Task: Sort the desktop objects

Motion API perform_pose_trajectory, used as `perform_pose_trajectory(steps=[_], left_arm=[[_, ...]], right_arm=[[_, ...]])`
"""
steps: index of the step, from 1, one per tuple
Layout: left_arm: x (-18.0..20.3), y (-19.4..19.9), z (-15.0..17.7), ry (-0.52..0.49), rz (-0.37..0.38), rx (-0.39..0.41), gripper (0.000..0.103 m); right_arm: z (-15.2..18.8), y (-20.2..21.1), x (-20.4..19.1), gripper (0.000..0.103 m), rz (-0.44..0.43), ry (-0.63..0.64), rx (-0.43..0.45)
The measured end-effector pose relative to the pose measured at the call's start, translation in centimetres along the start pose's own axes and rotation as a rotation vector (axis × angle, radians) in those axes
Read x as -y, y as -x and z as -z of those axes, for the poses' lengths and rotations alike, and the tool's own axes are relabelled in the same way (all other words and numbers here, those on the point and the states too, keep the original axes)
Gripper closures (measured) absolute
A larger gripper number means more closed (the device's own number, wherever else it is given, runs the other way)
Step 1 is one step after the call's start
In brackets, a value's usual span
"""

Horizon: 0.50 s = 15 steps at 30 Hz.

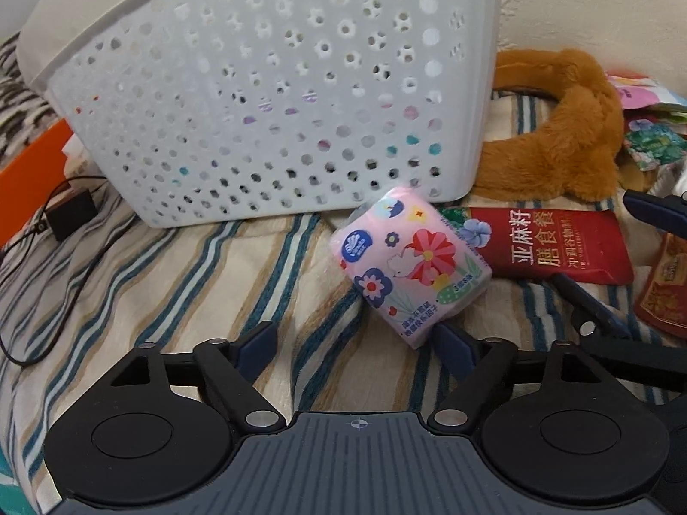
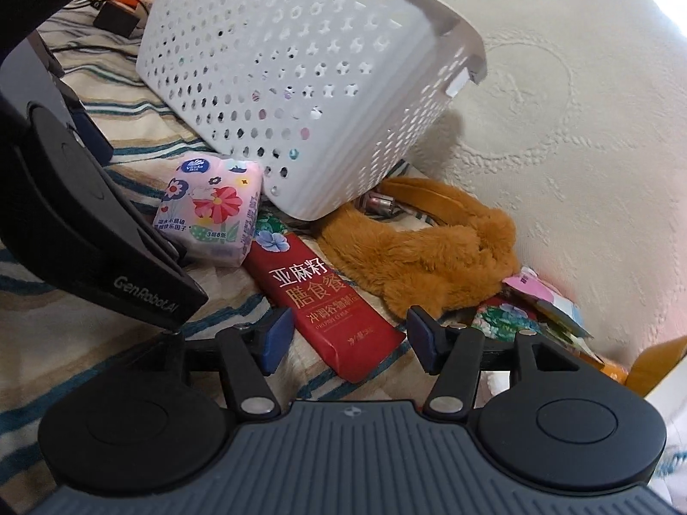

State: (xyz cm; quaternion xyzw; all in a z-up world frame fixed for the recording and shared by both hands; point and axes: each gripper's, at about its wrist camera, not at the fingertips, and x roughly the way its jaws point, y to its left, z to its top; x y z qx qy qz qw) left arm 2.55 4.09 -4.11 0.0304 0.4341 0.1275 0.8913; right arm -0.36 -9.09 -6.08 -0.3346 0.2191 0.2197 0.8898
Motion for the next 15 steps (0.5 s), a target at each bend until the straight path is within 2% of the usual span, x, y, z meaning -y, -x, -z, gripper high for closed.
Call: perform_pose_trajectory(steps=[3,6,7,8,10,12,14,15], left_arm=[[-0.1,-0.4,0.2,0.018,0.001,0.005,0.013],[0.2,-0.4,0.3,0.008,0.009,0.014,0.026],[0.4,-0.3,0.4,-0.004,0.01,0.023,0.033],[0.8,-0.1,0.5,-0.013,0.005,0.032,0.037],[0.8,-0.1,0.6,-0.007,0.012,0.038,0.043],[0.8,-0.2,0.7,-0.014,-0.004,0.037,0.054],[0.7,-0.5,0.8,-0.023,-0.032,0.032,0.074],[0.5,-0.6,0.8,-0.023,-0.036,0.03,0.079]], right_arm=[[0.1,-0.5,0.5,0.04,-0.02,-0.007,-0.006],[0.1,-1.0,0.9,0.041,-0.027,-0.017,-0.011],[0.0,-1.1,1.0,0.049,-0.038,-0.022,-0.011],[0.0,-1.4,1.1,0.072,-0.055,-0.023,-0.017],[0.2,-1.9,1.0,0.077,-0.066,-0.01,-0.028],[0.2,-1.9,0.8,0.081,-0.066,0.005,-0.019],[0.3,-1.7,0.6,0.086,-0.059,0.021,-0.005],[0.3,-1.6,0.6,0.087,-0.056,0.025,0.003]])
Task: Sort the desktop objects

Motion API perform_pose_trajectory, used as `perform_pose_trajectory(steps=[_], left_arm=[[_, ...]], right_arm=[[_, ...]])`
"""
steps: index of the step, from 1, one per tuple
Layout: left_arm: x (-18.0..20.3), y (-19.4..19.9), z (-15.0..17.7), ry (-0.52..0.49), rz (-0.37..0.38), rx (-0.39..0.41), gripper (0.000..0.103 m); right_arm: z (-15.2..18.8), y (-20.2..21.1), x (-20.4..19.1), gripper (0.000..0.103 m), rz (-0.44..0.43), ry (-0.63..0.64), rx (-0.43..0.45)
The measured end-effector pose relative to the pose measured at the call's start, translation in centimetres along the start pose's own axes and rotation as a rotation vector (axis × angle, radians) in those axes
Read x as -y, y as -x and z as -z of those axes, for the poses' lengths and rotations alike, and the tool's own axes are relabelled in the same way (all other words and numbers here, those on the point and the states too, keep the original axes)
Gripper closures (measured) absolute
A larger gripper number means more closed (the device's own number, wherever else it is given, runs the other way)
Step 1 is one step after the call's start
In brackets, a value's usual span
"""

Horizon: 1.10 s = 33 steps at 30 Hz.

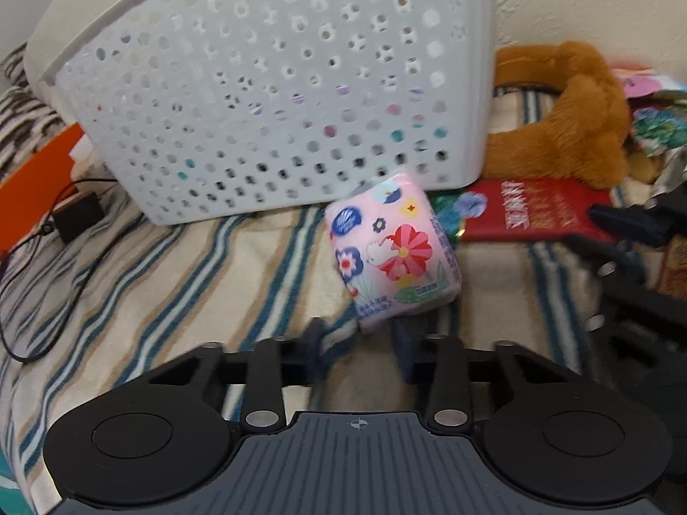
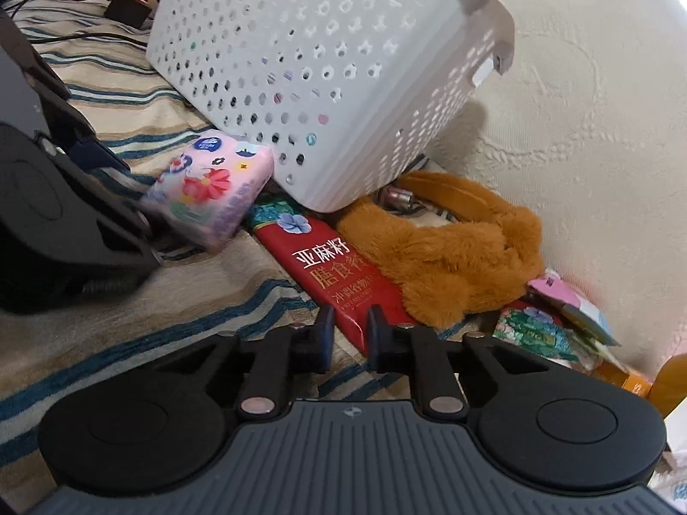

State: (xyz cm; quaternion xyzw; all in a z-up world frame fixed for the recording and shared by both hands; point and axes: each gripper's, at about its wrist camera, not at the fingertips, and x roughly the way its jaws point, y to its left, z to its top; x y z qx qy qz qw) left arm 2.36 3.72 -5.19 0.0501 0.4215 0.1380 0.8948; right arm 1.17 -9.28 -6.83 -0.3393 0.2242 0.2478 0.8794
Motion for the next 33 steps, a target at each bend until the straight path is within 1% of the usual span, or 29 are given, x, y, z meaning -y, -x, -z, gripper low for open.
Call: perform_pose_trajectory(steps=[1,3,6,9,12,15,20,23,27,28,29,30,32,33], left_arm=[[-0.2,0.0,0.0,0.003,0.004,0.001,0.081],[-0.6,0.1,0.0,0.008,0.009,0.005,0.091],[-1.2,0.4,0.1,0.017,0.02,0.013,0.098],[-1.3,0.5,0.2,0.021,0.032,0.022,0.102],[-1.9,1.7,0.9,0.021,0.042,0.039,0.103],[-2.3,2.4,1.5,-0.001,0.041,0.056,0.103],[-2.3,2.7,1.1,-0.014,0.039,0.065,0.103],[-2.1,2.6,1.1,-0.017,0.04,0.05,0.103],[-1.7,2.7,1.3,-0.034,0.03,0.05,0.103],[-1.8,2.6,1.3,-0.033,0.032,0.048,0.103],[-1.8,2.5,1.3,-0.031,0.034,0.045,0.103],[-1.8,2.5,1.2,-0.029,0.036,0.043,0.103],[-1.9,2.5,1.2,-0.028,0.037,0.04,0.103],[-1.8,2.5,1.2,-0.029,0.035,0.04,0.103]], right_arm=[[0.0,0.1,0.0,0.089,0.003,0.003,0.008],[0.0,0.4,0.2,0.09,0.01,0.002,0.026],[0.1,1.2,0.7,0.09,0.031,-0.025,0.051],[0.4,1.8,1.2,0.09,0.042,-0.042,0.054],[1.0,2.4,1.3,0.091,0.052,-0.028,0.056],[1.3,2.9,1.4,0.092,0.041,-0.022,0.062],[1.2,3.6,1.2,0.094,0.028,0.001,0.084],[1.2,3.1,0.9,0.093,0.026,0.03,0.046],[1.2,2.2,0.5,0.093,0.004,0.056,-0.016],[1.1,2.2,0.4,0.09,0.01,0.059,-0.014],[1.0,2.1,0.3,0.08,0.02,0.06,-0.016],[0.9,1.9,0.4,0.073,0.034,0.058,-0.016],[0.7,1.7,0.6,0.041,0.078,0.047,-0.015],[0.5,1.6,0.7,0.034,0.099,0.04,-0.015]])
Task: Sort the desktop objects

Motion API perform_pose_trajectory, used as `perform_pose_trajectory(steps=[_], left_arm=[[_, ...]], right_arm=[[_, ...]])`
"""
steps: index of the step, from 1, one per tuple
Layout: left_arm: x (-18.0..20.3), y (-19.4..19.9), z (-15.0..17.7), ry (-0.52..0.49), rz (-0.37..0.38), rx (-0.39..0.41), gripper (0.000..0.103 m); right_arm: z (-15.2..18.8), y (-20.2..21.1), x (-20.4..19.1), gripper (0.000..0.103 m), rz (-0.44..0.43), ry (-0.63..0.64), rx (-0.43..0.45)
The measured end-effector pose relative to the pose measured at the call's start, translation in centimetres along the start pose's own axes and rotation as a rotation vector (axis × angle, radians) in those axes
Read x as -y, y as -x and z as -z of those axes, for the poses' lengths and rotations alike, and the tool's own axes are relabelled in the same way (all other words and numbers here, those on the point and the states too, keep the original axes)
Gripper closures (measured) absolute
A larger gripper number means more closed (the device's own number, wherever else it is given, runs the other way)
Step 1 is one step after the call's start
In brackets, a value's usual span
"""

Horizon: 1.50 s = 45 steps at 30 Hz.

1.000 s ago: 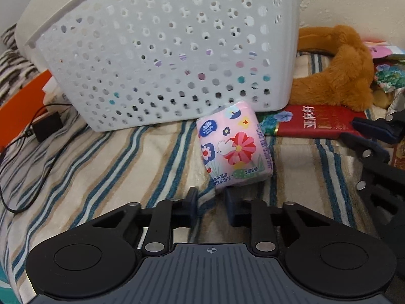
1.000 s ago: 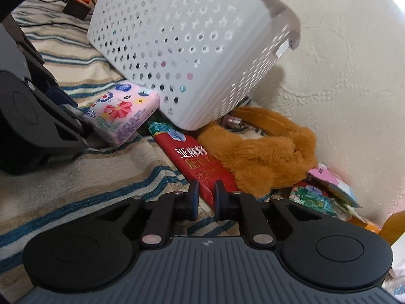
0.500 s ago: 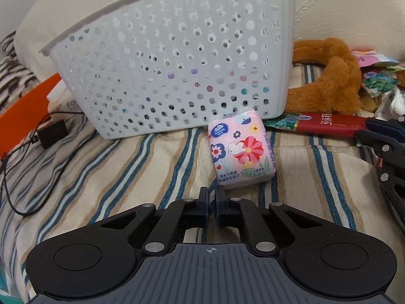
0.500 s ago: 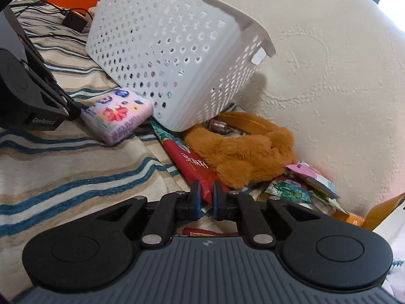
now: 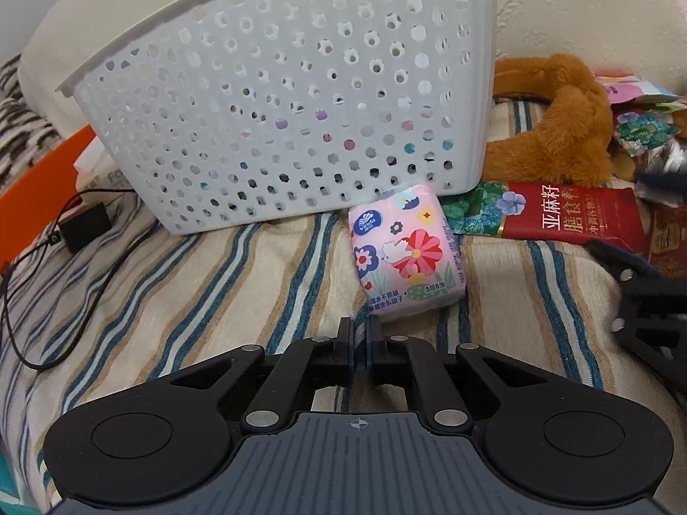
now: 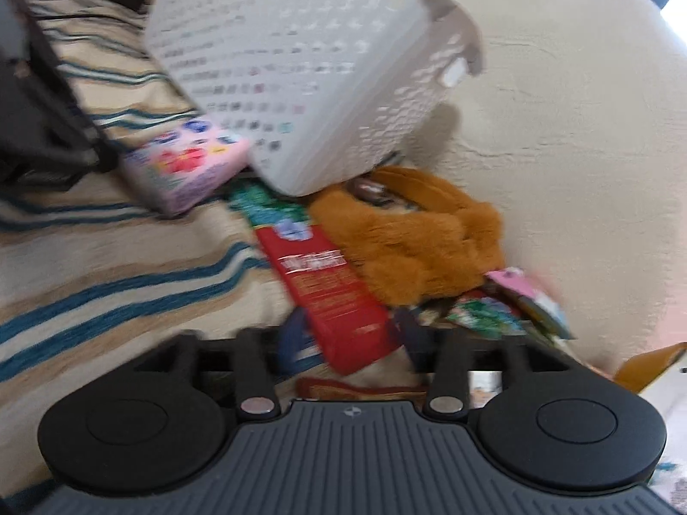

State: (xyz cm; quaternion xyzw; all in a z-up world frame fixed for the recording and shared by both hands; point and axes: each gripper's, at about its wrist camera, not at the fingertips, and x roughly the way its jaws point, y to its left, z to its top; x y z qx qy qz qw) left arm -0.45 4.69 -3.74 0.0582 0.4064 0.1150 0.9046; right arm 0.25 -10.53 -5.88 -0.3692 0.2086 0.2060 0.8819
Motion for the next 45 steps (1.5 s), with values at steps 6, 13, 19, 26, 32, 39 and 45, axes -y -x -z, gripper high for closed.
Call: perform_pose_trajectory(steps=[6,13,19,26,32,39,45], left_arm=[[0.0,0.1,0.0,-0.002,0.001,-0.002,0.103],[0.0,0.2,0.1,0.0,0.002,-0.003,0.103],[0.2,0.3,0.1,-0.002,-0.002,-0.005,0.103],[0.7,0.8,0.4,0.0,-0.002,0.0,0.103],[0.9,1.8,0.6,0.009,0.001,0.025,0.103],[1.3,3.5,0.8,0.0,0.01,0.069,0.103],[0.6,4.9,1.1,0.002,0.025,0.098,0.103]], right_arm=[[-1.1,-0.9,-0.2,0.024,-0.024,0.008,-0.019],[-1.2,-3.6,2.2,0.009,-0.062,-0.224,-0.11],[-0.9,-2.9,1.3,0.034,-0.095,-0.203,-0.062],[-1.3,-2.2,-1.0,0.087,-0.073,-0.065,-0.03],[-0.9,-0.9,0.0,0.091,-0.074,-0.126,0.011],[-0.3,0.9,0.8,0.093,-0.057,-0.146,0.052],[-0.1,2.9,1.5,0.096,-0.044,-0.164,0.085]])
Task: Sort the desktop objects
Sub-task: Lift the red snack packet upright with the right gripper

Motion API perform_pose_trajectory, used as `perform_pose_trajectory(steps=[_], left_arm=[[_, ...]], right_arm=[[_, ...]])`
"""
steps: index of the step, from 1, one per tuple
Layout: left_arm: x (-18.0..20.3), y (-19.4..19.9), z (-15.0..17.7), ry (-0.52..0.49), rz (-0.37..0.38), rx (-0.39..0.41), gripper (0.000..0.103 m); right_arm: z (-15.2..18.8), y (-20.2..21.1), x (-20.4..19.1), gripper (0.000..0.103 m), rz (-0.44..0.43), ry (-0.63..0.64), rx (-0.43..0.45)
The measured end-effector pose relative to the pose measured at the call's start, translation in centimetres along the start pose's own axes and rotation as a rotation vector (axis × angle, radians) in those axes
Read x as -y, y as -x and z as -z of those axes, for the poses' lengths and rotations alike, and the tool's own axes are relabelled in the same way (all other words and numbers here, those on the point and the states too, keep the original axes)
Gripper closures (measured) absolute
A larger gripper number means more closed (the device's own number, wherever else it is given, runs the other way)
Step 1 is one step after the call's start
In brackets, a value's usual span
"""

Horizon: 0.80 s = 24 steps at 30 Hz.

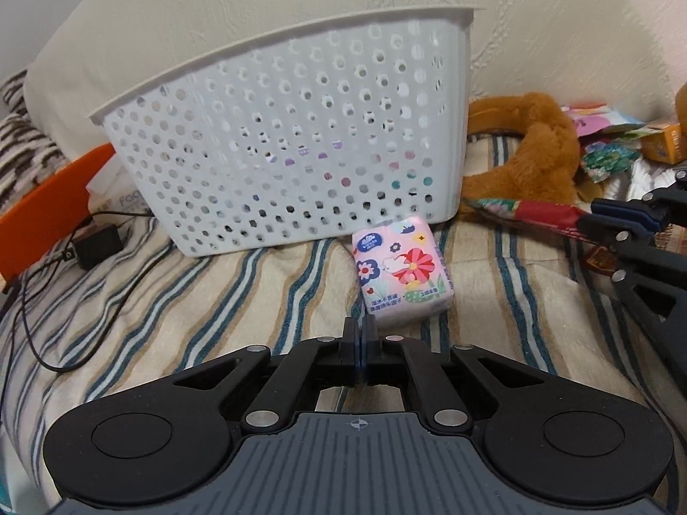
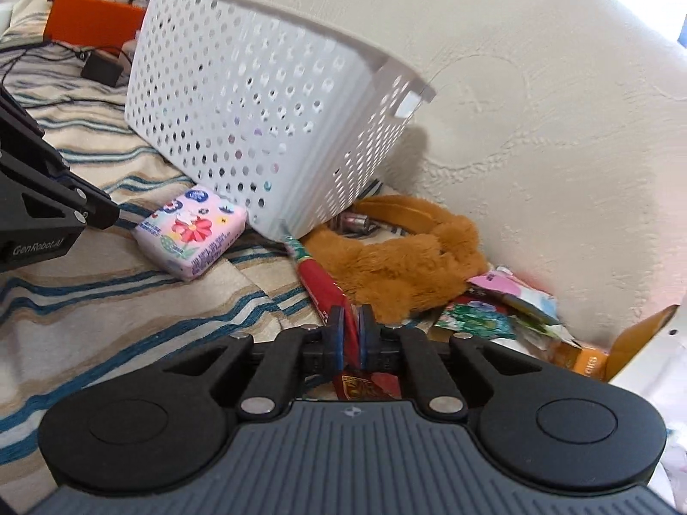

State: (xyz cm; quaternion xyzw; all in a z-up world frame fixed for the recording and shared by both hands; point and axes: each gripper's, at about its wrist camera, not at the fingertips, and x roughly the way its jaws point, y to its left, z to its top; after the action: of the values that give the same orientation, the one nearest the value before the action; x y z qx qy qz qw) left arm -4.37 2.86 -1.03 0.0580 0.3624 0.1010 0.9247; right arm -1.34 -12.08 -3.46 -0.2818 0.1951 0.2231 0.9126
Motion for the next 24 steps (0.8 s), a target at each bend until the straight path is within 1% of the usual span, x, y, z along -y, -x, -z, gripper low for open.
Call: perform_pose_trajectory(steps=[4,7,8,9,10,11,12,13,14,15,17,19,20,21,24], left_arm=[[-1.0,0.2,0.3,0.008,0.013,-0.01,0.103],[-2.2,-0.5,0.4,0.01,0.043,-0.035,0.103],[-2.4,-0.7,0.3,0.014,0.055,-0.048,0.086],[-2.5,-0.9,0.2,0.021,0.063,-0.059,0.078],[-2.5,-0.9,0.1,0.029,0.069,-0.065,0.077],[-2.6,-1.0,-0.1,0.033,0.076,-0.07,0.071],[-2.5,-1.2,-0.3,0.034,0.082,-0.079,0.059],[-2.6,-1.4,-0.5,0.041,0.095,-0.092,0.05],[-2.6,-1.5,-0.6,0.054,0.109,-0.105,0.033],[-2.8,-1.5,-0.7,0.076,0.117,-0.11,0.025],[-3.1,-1.3,-0.6,0.102,0.13,-0.095,0.022],[-2.9,-1.2,-0.5,0.078,0.14,-0.088,0.018],[-2.8,-1.3,-0.4,0.069,0.135,-0.089,0.014],[-2.6,-1.6,-0.3,0.061,0.127,-0.098,0.013],[-1.8,-2.8,-0.3,0.05,0.084,-0.111,0.013]], right_arm=[[0.0,0.8,0.2,0.098,0.004,-0.003,0.007],[0.4,0.7,-0.1,0.098,0.003,0.005,-0.007],[0.5,0.5,-0.2,0.098,0.001,0.003,-0.012],[0.6,0.3,-0.2,0.098,-0.001,-0.004,-0.014],[0.6,0.1,-0.1,0.098,-0.004,-0.01,-0.018],[0.7,0.1,-0.1,0.098,-0.007,-0.017,-0.018],[0.7,0.0,-0.1,0.098,-0.008,-0.021,-0.017],[0.8,0.0,0.0,0.098,-0.012,-0.025,-0.019],[0.8,0.0,0.1,0.098,-0.015,-0.029,-0.019],[0.8,-0.1,0.3,0.098,-0.017,-0.033,-0.018],[0.8,0.0,0.6,0.098,-0.022,-0.041,-0.016],[1.0,0.0,0.8,0.098,-0.028,-0.044,-0.016],[1.1,0.0,0.8,0.098,-0.031,-0.045,-0.016],[1.1,0.0,0.8,0.098,-0.033,-0.045,-0.016],[1.2,0.0,0.7,0.098,-0.032,-0.044,-0.013]])
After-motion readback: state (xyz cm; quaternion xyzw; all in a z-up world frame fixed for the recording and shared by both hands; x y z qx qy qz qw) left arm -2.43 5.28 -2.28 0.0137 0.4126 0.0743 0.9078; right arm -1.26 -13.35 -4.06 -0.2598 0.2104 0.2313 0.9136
